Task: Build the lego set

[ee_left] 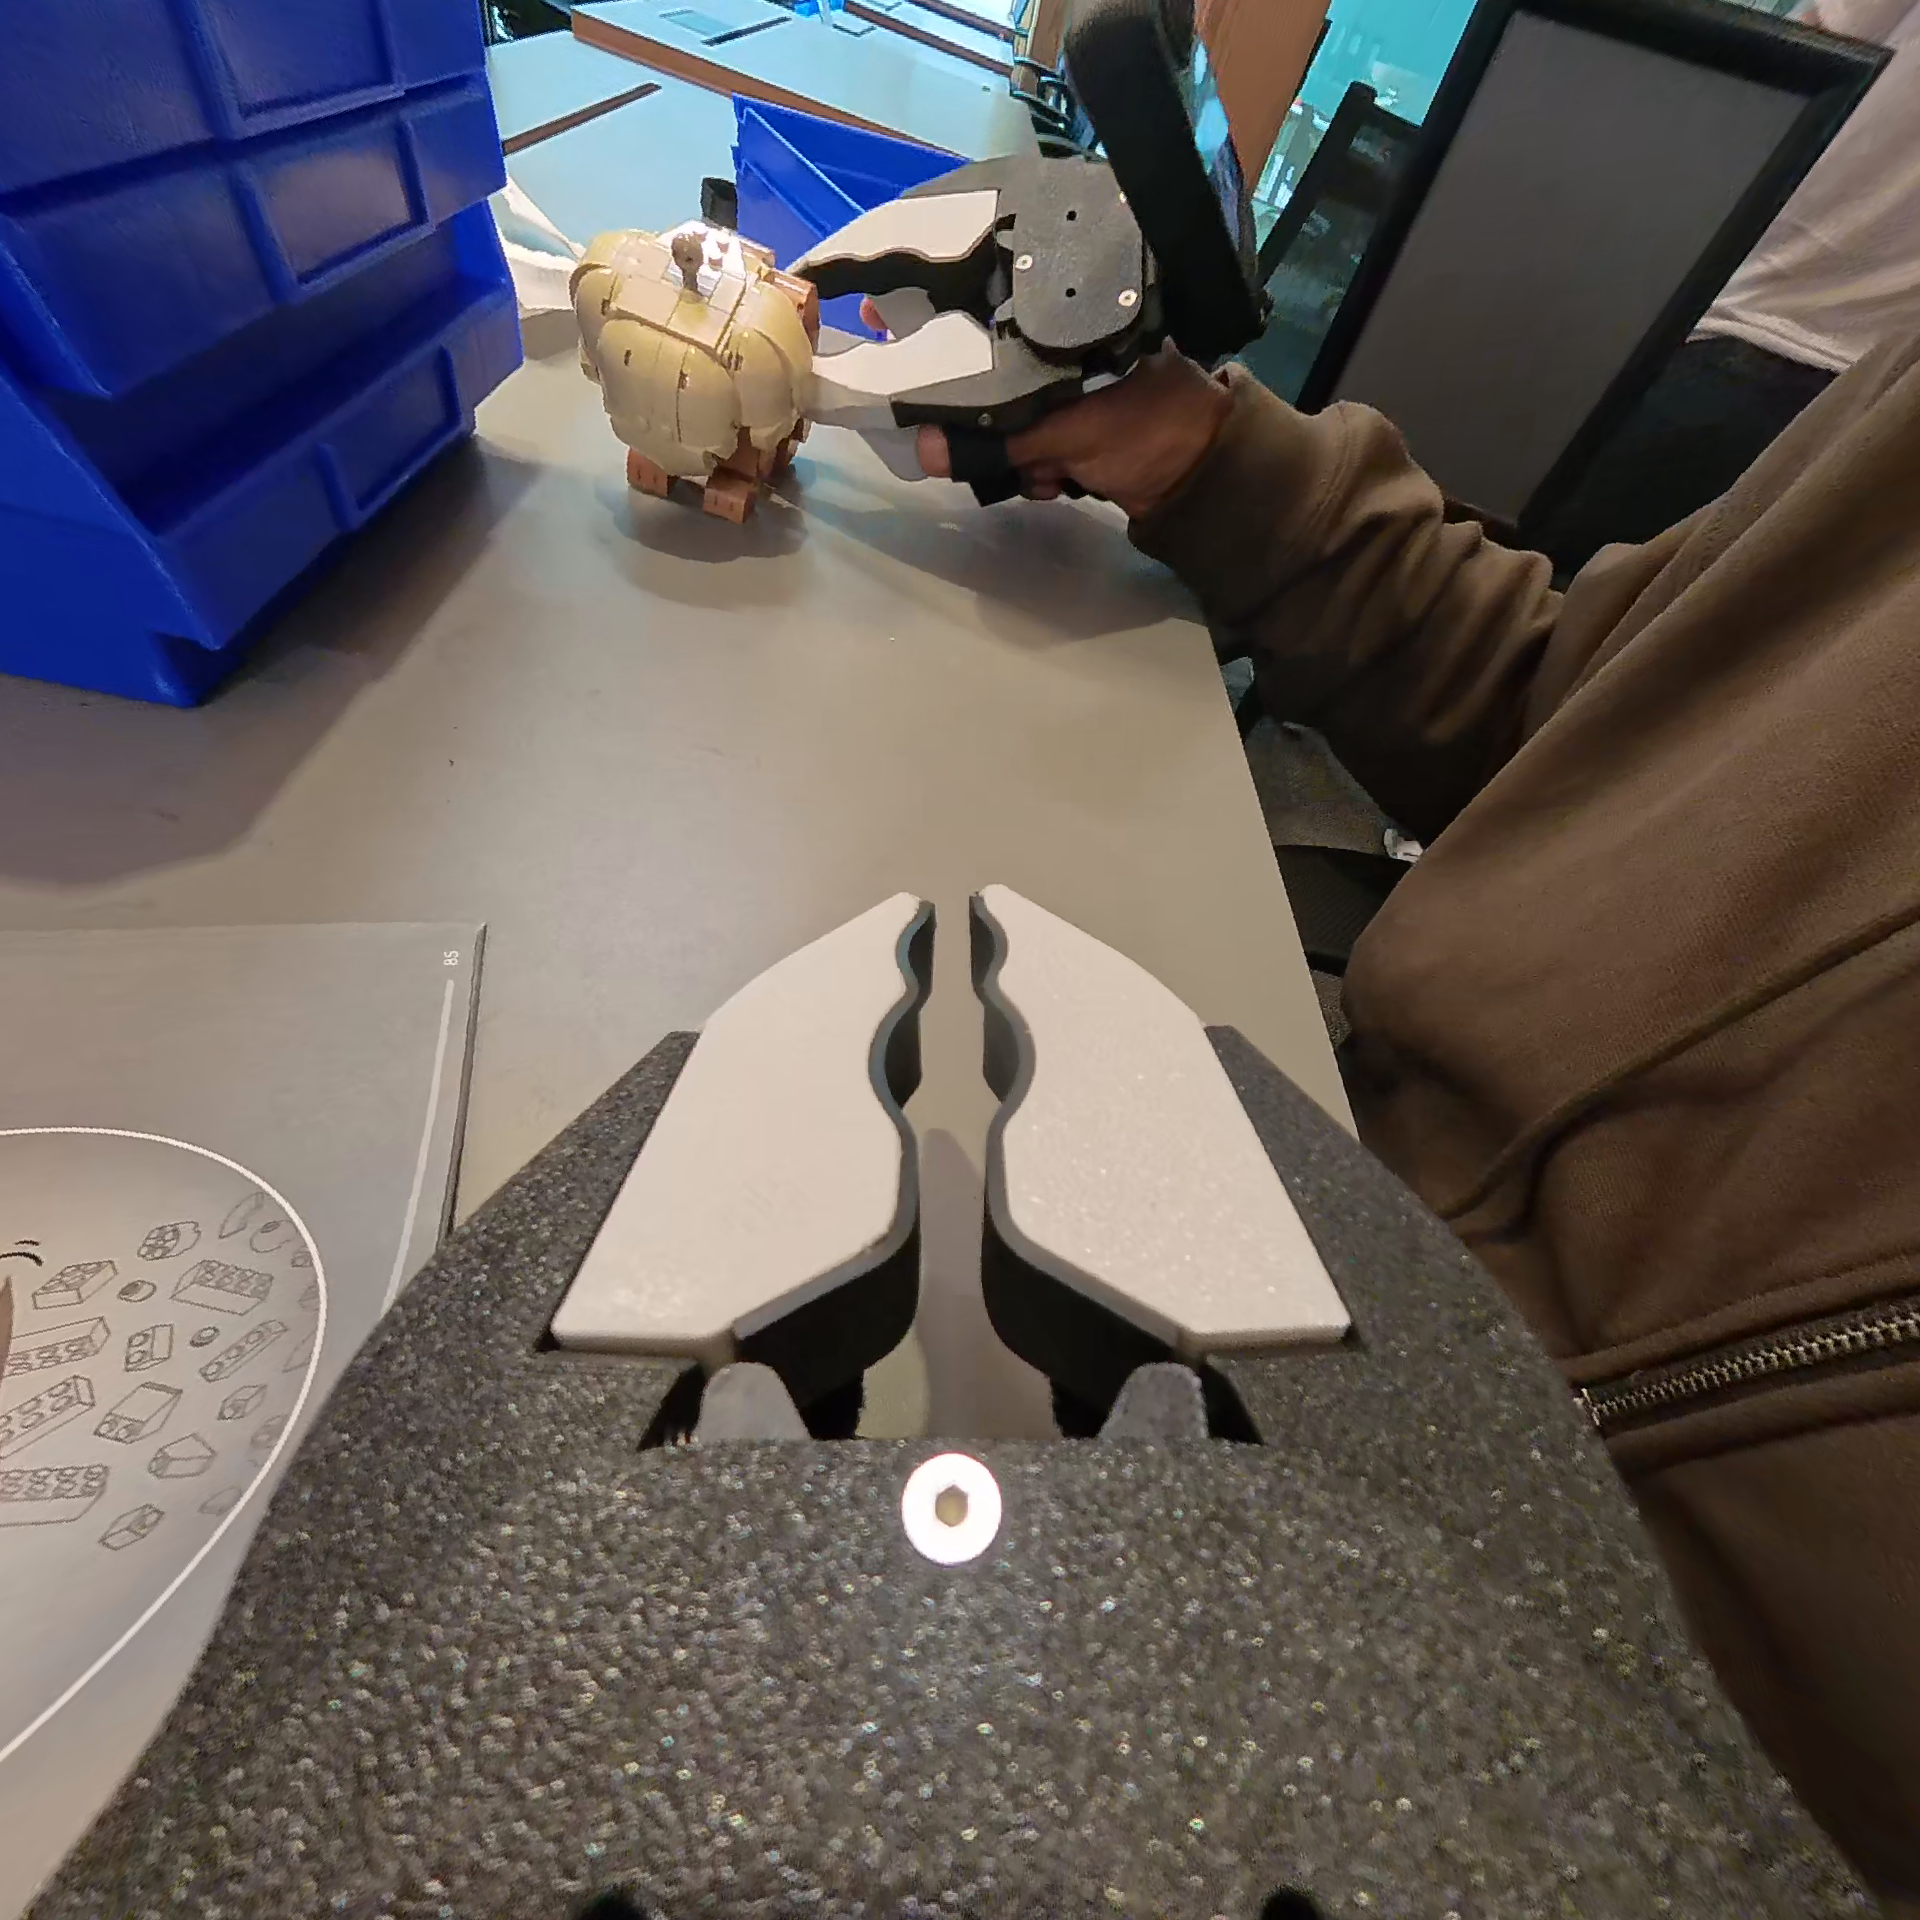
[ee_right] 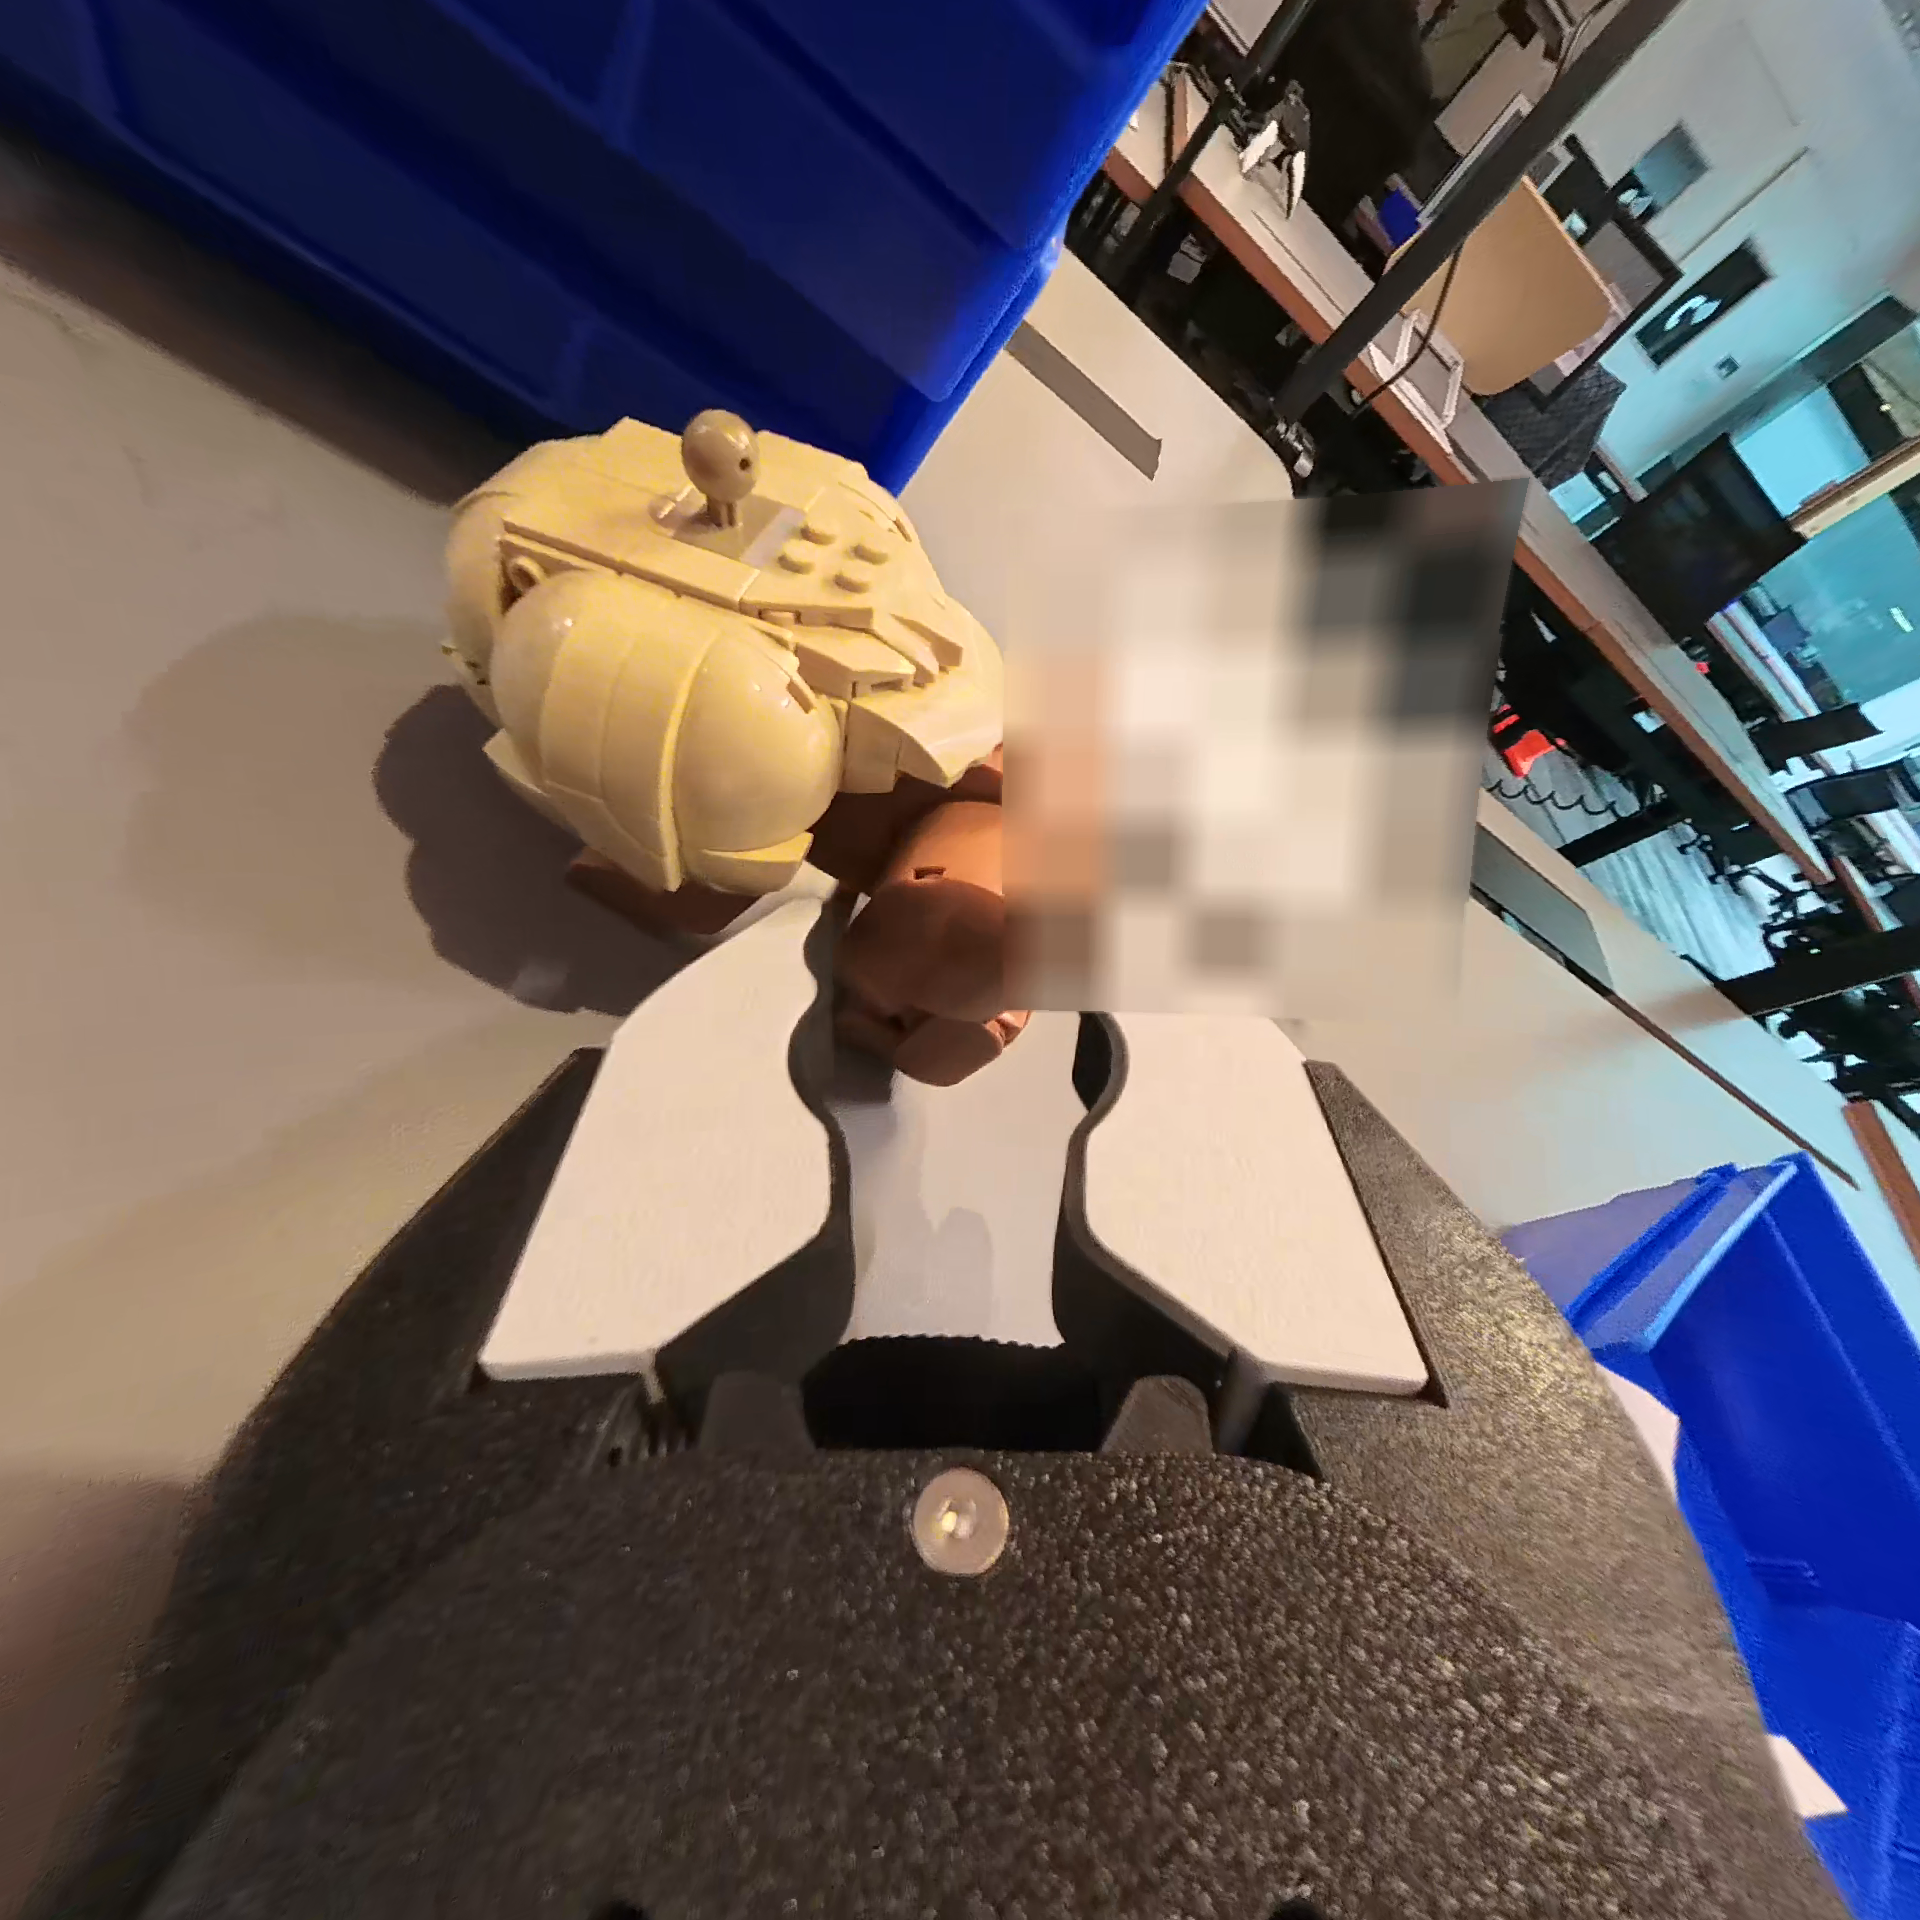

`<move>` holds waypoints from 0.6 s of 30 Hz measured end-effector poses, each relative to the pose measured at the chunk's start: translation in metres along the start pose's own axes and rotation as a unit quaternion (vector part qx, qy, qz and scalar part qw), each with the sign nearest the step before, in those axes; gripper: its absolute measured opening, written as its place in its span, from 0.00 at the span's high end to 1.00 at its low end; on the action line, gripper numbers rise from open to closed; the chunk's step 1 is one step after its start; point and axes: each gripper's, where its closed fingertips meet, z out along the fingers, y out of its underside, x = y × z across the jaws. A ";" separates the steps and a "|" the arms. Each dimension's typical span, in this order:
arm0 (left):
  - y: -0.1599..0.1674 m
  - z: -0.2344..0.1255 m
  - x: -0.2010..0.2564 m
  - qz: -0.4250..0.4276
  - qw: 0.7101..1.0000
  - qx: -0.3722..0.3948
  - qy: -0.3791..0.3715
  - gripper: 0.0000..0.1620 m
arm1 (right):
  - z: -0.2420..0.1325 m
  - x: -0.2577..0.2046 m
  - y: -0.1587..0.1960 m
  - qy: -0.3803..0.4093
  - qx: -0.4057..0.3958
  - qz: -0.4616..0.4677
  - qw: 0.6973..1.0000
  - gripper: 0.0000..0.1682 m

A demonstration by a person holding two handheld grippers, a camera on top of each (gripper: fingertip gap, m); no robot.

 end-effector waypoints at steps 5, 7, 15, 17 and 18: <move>0.003 0.002 0.005 0.003 1.000 -0.013 0.022 0.94 | 0.003 0.001 -0.001 0.012 0.003 -0.011 1.000 0.76; 0.004 0.004 0.008 0.006 0.999 -0.021 0.033 0.93 | 0.003 0.001 -0.001 0.012 0.007 -0.006 1.000 0.76; -0.005 0.026 0.000 0.077 0.996 -0.037 0.000 0.81 | 0.003 0.001 -0.002 0.010 0.018 0.001 1.000 0.76; -0.011 0.039 -0.004 0.112 0.992 -0.059 -0.021 0.75 | 0.002 0.001 -0.002 0.009 0.021 0.002 1.000 0.76; -0.015 0.047 -0.007 0.130 0.988 -0.069 -0.034 0.72 | 0.002 0.001 -0.002 0.008 0.023 0.002 1.000 0.76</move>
